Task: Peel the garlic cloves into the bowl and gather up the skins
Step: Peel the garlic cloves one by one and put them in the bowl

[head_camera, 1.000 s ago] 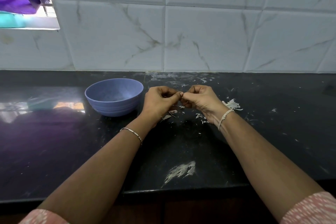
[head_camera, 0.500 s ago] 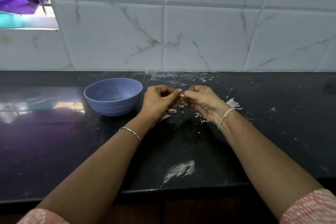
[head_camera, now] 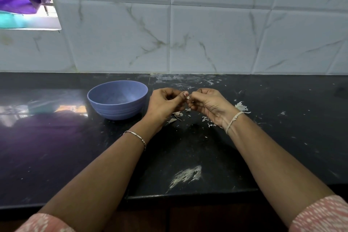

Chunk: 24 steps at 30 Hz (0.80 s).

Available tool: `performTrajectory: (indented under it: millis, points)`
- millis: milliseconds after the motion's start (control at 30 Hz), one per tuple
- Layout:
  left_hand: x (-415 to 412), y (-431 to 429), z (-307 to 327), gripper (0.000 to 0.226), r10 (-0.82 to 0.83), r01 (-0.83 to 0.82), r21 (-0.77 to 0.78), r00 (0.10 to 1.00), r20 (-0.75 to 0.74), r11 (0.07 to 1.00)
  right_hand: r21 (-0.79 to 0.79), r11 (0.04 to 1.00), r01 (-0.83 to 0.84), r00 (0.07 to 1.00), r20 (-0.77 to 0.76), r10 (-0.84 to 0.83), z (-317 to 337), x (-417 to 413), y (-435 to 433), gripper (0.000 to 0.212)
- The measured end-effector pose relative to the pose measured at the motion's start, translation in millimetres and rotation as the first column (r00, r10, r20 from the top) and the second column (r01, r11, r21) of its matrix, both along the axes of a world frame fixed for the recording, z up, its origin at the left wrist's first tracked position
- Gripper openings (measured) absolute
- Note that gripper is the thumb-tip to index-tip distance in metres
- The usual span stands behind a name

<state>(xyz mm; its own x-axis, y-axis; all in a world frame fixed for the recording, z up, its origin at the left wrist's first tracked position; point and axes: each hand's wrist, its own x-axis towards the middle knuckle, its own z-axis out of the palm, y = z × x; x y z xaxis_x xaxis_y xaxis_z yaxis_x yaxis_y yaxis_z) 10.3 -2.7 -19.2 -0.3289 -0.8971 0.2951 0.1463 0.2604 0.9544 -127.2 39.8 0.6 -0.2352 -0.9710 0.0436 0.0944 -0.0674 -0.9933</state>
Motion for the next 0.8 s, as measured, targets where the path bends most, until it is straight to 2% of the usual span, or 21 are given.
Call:
performTrajectory:
  millis: [267, 500, 567, 633, 700, 800]
  points:
    - [1.0, -0.4, 1.5, 0.010, -0.019, 0.020, 0.029, 0.999, -0.027, 0.999, -0.041, 0.996, 0.076, 0.997, -0.015, -0.077, -2.0, -1.0, -2.4, 0.028]
    - [1.0, -2.7, 0.8, 0.009, 0.008, -0.007, 0.043, 1.000, -0.026, 0.999, -0.111, 0.987, 0.118, 0.993, -0.005, -0.120, -2.9, -1.0, -2.6, 0.008]
    - [0.5, -2.6, 0.9, 0.008, 0.034, -0.033, 0.051, 0.999, -0.029, 0.998, -0.144, 0.984, 0.108, 0.990, -0.077, -0.120, -5.4, -1.0, -3.2, 0.009]
    - [0.0, -3.0, 1.1, 0.006, 0.051, -0.048, 0.070, 0.998, -0.045, 0.996, -0.203, 0.970, 0.136, 0.951, -0.246, -0.185, -8.9, -0.5, -5.6, 0.012]
    - [-0.2, -3.4, 0.9, 0.007, 0.058, -0.053, 0.089, 0.997, -0.059, 0.995, -0.300, 0.936, 0.186, 0.839, -0.447, -0.310, -11.2, 0.5, -8.6, 0.015]
    - [0.0, -1.8, 1.3, 0.014, 0.047, -0.040, 0.105, 0.997, -0.064, 0.994, -0.427, 0.877, 0.220, 0.730, -0.525, -0.438, -11.1, 1.8, -8.7, 0.021]
